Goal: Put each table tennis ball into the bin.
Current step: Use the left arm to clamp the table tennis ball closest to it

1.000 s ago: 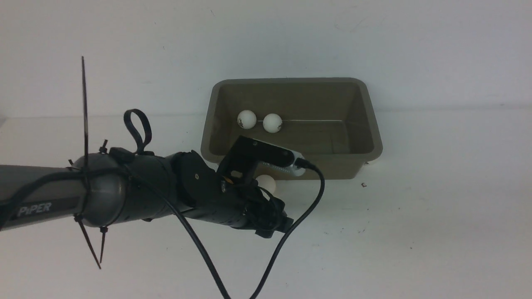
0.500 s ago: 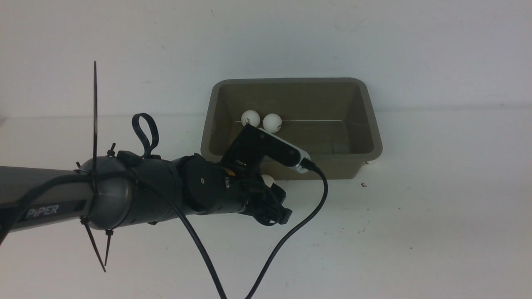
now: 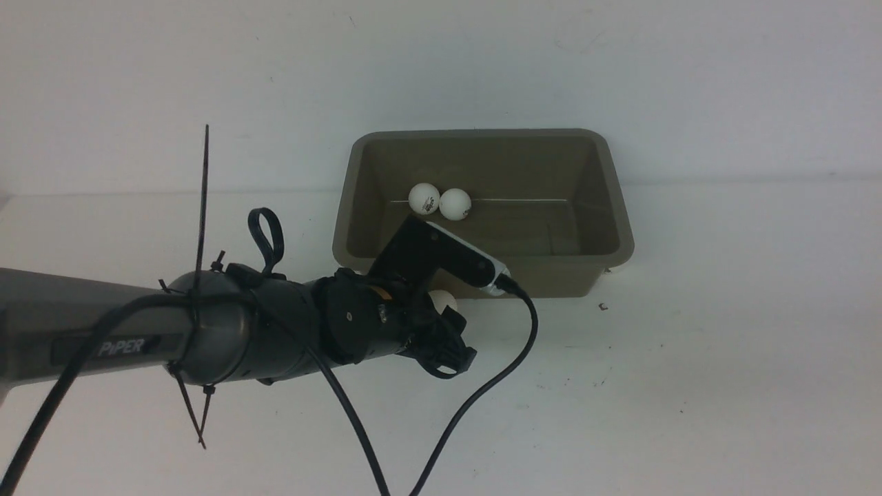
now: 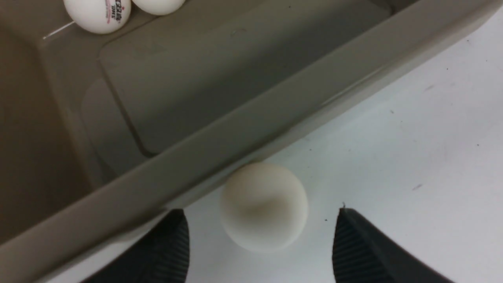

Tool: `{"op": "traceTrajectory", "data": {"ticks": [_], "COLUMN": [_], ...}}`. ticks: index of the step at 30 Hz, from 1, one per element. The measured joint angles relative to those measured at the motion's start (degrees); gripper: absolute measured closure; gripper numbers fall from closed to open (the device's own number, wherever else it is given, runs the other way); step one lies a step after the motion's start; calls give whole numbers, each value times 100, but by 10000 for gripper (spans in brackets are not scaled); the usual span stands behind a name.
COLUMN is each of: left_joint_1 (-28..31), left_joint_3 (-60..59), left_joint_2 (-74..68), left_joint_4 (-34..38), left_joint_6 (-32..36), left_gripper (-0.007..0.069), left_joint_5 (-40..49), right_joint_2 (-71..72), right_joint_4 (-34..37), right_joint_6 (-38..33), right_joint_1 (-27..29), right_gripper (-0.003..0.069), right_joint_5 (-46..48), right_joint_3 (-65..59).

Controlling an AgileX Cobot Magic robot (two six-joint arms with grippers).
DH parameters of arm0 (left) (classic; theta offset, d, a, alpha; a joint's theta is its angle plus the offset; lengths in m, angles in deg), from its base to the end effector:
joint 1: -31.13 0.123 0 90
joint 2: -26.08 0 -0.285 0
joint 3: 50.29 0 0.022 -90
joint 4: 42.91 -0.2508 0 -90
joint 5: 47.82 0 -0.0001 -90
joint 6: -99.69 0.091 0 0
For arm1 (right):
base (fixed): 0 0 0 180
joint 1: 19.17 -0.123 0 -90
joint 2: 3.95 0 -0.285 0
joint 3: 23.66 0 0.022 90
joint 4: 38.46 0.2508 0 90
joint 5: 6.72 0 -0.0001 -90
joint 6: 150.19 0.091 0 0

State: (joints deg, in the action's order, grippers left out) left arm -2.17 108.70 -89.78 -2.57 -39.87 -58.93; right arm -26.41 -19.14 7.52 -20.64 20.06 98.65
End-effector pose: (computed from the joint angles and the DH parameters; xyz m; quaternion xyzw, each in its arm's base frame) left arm 0.3260 -0.2006 0.1554 0.2361 0.8672 -0.0683 0.4330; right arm 0.0662 0.0153 0.2721 -0.0893 0.7906 0.0414 0.6043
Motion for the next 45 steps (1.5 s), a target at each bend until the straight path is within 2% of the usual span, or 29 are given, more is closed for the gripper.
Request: {"op": "traceTrajectory", "data": {"ticks": [26,30,34,37,40,45], "left_joint_1": [-104,-104,-104,-116,-116,-116], "left_joint_3": [282,282,282,293,293,293], "left_joint_2": [-575,-575,-575,-575,-568,-531], "left_joint_4": [0,2,2,2,2,2], "left_joint_6": [-171,-177,-212,-212,-212,-212], "left_gripper": [197,292,485,594,622,629], "left_joint_5": [-161,-307,-332,-332,-305,-187], "right_joint_2": [0,0,0,0,0,0], "right_joint_4": [19,19,19,19,19,19], "right_joint_6": [0,0,0,0,0,0], "right_joint_1": [0,0,0,0,0,0], "right_gripper": [396,396,396,396,396,396], "right_joint_5": [0,0,0,0,0,0], "right_joint_3": [0,0,0,0,0,0]}}
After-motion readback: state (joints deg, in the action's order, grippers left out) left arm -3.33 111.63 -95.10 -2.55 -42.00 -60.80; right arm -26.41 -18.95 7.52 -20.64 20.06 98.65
